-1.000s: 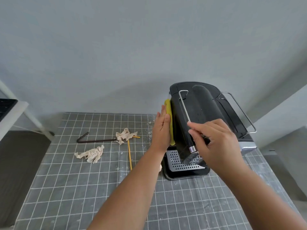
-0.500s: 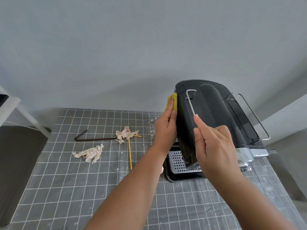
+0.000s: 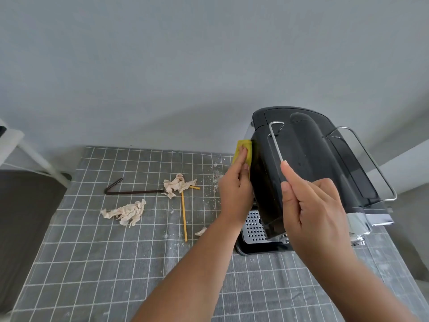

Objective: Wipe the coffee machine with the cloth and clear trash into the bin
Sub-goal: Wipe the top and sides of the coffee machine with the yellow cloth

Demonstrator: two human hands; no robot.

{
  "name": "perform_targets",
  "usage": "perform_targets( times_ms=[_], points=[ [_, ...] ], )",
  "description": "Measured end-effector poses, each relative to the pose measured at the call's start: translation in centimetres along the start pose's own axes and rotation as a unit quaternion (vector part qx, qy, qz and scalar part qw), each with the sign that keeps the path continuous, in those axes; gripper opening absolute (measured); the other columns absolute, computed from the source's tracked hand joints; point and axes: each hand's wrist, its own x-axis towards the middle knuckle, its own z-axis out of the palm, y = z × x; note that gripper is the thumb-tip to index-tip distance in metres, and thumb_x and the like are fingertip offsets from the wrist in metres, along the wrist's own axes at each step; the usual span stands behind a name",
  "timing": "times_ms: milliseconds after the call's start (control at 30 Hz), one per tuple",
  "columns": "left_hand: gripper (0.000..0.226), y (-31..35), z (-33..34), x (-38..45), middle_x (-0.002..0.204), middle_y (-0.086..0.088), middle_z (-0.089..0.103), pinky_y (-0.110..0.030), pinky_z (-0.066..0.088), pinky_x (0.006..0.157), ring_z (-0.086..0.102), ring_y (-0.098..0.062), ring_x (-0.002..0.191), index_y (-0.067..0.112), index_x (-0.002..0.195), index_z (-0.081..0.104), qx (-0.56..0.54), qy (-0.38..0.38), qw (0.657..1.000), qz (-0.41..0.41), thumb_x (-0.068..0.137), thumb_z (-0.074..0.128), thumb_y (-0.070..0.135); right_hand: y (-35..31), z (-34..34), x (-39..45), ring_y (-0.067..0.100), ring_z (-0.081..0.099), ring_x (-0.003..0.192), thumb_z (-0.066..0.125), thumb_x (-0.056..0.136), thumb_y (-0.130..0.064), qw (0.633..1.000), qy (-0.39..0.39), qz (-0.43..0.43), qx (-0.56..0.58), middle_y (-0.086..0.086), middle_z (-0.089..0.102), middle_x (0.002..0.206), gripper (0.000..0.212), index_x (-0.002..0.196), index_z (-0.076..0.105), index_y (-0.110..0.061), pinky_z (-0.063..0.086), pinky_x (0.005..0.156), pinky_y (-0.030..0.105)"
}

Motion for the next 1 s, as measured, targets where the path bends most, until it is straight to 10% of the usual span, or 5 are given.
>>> perform_targets(
  times_ms=[300, 500, 733, 900, 1000],
  points=[
    [0.038, -7.3, -1.4, 1.5, 0.131, 0.005, 0.062, -0.040, 0.044, 0.107, 0.054, -0.009, 0.124, 0.025, 0.133, 0.056, 0.033, 0.007, 0.990, -0.138, 0.099, 0.042, 0.015, -0.5, -0.4, 0.0, 0.021, 0.044, 0.068, 0.041, 0.095, -0.024, 1.000, -0.011, 0.006, 0.001, -0.004, 0.056, 0.059, 0.042, 0.128, 0.059, -0.006, 0.037, 0.062, 0.027],
    [0.040, -7.6, -1.1, 0.4, 0.140, 0.004, 0.054, -0.023, 0.041, 0.104, 0.052, -0.012, 0.127, 0.022, 0.137, 0.052, 0.030, 0.053, 0.973, -0.224, 0.100, 0.040, 0.012, -0.7, -0.5, 0.2, 0.020, 0.043, 0.068, 0.042, 0.095, -0.022, 1.000, -0.019, 0.011, 0.006, -0.008, 0.050, 0.057, 0.040, 0.128, 0.059, -0.006, 0.031, 0.057, 0.017],
    [0.041, -6.8, -0.9, -3.0, 0.143, -0.001, 0.050, 0.003, 0.035, 0.045, 0.044, 0.022, 0.043, 0.015, 0.140, 0.049, 0.022, 0.103, 0.959, -0.262, 0.102, 0.037, 0.008, -0.7, -0.6, 0.1, 0.022, 0.046, 0.069, 0.043, 0.095, -0.020, 1.000, -0.020, 0.013, 0.012, -0.004, 0.055, 0.057, 0.039, 0.128, 0.059, -0.006, 0.035, 0.060, 0.026],
    [0.039, -3.1, -1.0, -2.8, 0.140, 0.009, 0.053, -0.019, 0.043, 0.102, 0.053, 0.005, 0.120, 0.025, 0.135, 0.055, -0.021, 0.048, 0.978, -0.203, 0.100, 0.041, 0.013, -0.6, -0.7, 0.1, 0.023, 0.046, 0.068, 0.045, 0.095, -0.019, 1.000, -0.018, 0.007, 0.015, -0.004, 0.054, 0.057, 0.039, 0.128, 0.060, -0.005, 0.036, 0.061, 0.026],
    [0.039, 0.2, -0.7, -1.7, 0.138, 0.007, 0.055, -0.026, 0.041, 0.107, 0.051, -0.005, 0.125, 0.026, 0.136, 0.053, -0.009, 0.025, 0.992, -0.127, 0.100, 0.044, 0.014, -0.6, -0.5, 0.2, 0.022, 0.044, 0.069, 0.045, 0.095, -0.019, 1.000, -0.009, 0.009, 0.012, -0.009, 0.047, 0.058, 0.038, 0.127, 0.061, -0.006, 0.035, 0.061, 0.026]
  ],
)
